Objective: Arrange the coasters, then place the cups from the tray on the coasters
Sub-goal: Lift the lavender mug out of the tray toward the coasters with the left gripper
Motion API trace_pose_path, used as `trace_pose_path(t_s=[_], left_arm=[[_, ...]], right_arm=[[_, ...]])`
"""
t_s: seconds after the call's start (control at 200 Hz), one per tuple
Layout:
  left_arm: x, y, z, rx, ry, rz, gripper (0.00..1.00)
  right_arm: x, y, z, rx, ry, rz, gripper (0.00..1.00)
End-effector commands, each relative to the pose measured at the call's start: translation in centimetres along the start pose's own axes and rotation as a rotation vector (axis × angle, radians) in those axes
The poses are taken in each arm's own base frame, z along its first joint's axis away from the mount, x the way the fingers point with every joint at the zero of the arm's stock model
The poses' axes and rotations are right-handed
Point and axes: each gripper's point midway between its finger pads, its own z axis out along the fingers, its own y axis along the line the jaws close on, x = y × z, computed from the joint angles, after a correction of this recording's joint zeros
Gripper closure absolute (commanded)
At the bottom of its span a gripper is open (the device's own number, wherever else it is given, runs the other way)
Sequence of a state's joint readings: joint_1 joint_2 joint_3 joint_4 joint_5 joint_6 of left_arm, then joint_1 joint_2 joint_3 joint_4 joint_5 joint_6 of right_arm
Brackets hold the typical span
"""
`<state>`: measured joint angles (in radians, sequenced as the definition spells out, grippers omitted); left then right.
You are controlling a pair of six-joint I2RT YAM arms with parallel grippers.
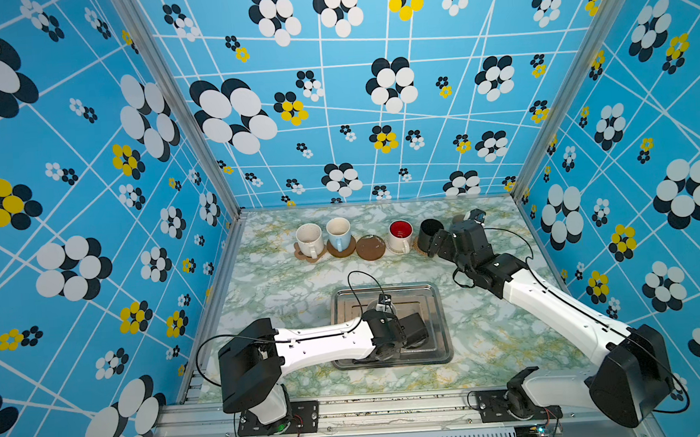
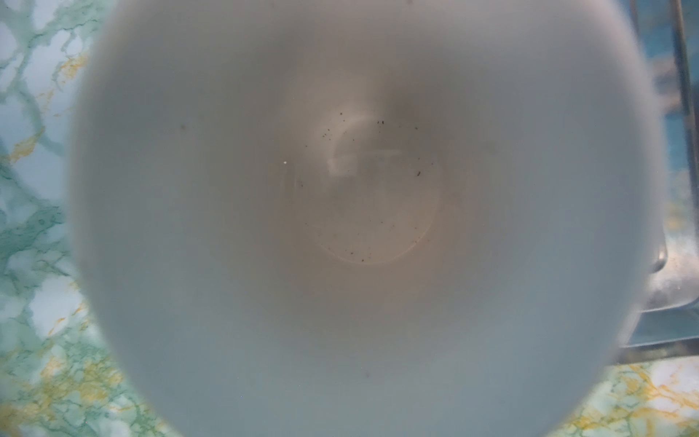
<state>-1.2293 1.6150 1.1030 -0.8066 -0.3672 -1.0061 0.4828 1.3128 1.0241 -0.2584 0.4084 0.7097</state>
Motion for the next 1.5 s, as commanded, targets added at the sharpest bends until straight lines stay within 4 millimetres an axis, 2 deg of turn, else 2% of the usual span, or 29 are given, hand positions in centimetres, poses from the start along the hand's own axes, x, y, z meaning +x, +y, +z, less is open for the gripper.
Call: trace_pose_path(t_s=[0.0,0.675,1.495], left_arm=[[-2.5,-0.5,-1.8,0.055,-0.072,-0.011,1.00],[-5.1,0.5,-0.9,0.069,-0.061,-0.029,1.00],[-10.2,1.5,0.8,0.047,-0.078,-0.046,1.00]], right_arm=[[-0.6,0.2,-0.1,0.003,0.001,-0.020,0.07],[-0.5,0.4,1.0,0.020,0.021,-0.044,0.07],[-0.5,0.2,1.7,0.049,0.040,-0.072,0.07]])
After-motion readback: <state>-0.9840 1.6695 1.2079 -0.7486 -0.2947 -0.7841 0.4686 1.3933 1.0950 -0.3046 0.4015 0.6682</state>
